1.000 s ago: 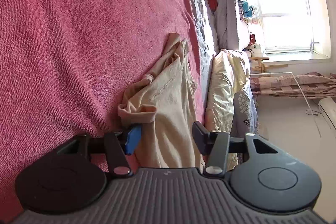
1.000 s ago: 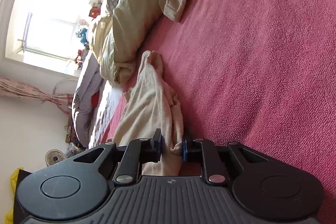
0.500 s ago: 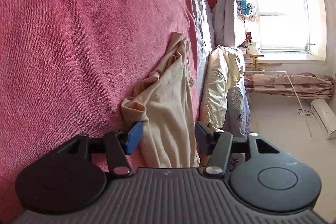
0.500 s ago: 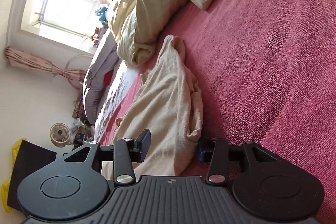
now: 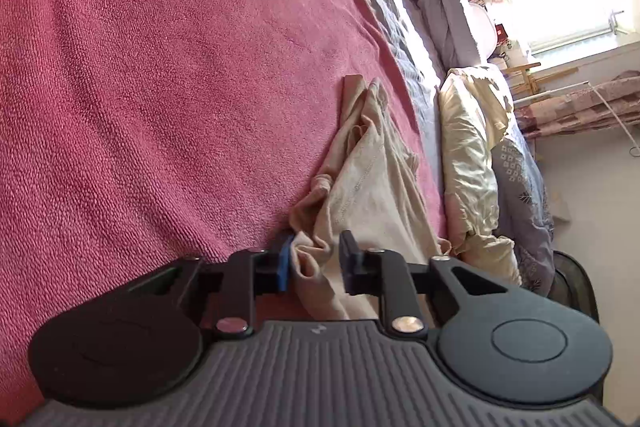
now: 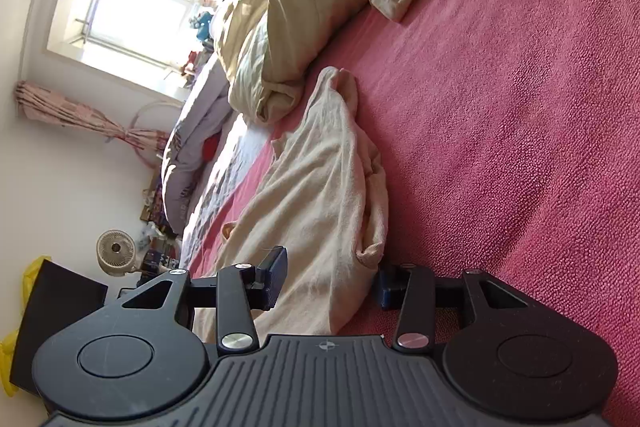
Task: Fold clothes
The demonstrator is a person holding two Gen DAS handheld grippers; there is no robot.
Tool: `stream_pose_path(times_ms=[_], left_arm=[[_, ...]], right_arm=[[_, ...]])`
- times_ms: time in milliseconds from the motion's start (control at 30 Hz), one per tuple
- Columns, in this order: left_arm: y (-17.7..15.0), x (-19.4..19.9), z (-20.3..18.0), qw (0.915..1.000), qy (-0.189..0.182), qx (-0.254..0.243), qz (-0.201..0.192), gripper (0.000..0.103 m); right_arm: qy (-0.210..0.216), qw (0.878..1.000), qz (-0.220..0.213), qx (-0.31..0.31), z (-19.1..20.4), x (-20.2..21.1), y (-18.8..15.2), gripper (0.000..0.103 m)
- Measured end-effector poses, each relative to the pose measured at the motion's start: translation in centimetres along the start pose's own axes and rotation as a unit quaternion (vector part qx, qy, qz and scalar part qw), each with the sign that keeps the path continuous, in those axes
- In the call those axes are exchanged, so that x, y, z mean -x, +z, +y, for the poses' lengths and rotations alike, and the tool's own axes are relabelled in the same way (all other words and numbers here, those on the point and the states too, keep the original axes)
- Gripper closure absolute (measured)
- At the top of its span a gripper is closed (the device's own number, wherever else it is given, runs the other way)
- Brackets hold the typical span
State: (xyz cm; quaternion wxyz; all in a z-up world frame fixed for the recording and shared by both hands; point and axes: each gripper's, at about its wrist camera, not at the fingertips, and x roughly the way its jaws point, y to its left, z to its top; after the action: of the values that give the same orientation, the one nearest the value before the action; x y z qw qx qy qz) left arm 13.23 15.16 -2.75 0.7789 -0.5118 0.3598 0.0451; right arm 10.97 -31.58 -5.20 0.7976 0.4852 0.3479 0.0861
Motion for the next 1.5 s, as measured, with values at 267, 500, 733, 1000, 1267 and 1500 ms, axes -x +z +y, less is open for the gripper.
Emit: stream_pose_path(times_ms=[267, 500, 733, 1000, 1267, 1500], left_arm=[[0.3, 1.0, 1.0, 0.9976, -0.056, 0.038, 0.015, 0.096], [1.9, 0.9, -1.5, 0.9979, -0.063, -0.005, 0.014, 0.098], [0.2, -0.8, 0.4, 0.9972, -0.05, -0.008, 0.055, 0.081], [0.5, -1.6, -0.9, 0.9962, -0.06, -0.02, 0.061, 0.058], [1.1, -0.6, -0.5, 0.994, -0.076, -0.007, 0.079, 0.103], [2.2, 3.0, -1.4, 0.9871, -0.119, -0.005, 0.107, 0.103]], right_arm=[[-0.01, 0.998, 0.011, -0.058, -1.3, 0.9, 0.2, 0.095], [0.001, 0.999, 0.002, -0.033, -1.0, 3.7, 1.1, 0.095], [-0.003, 1.0, 0.012, -0.013, -1.8, 2.3, 0.0, 0.075], [-0.001, 1.0, 0.007, 0.0, 0.1, -1.5, 0.4, 0.074], [0.027, 0.997, 0.013, -0.068, -1.2, 0.0, 0.4, 0.096], [0.074, 0.993, -0.013, -0.089, -1.0, 5.2, -0.1, 0.099]])
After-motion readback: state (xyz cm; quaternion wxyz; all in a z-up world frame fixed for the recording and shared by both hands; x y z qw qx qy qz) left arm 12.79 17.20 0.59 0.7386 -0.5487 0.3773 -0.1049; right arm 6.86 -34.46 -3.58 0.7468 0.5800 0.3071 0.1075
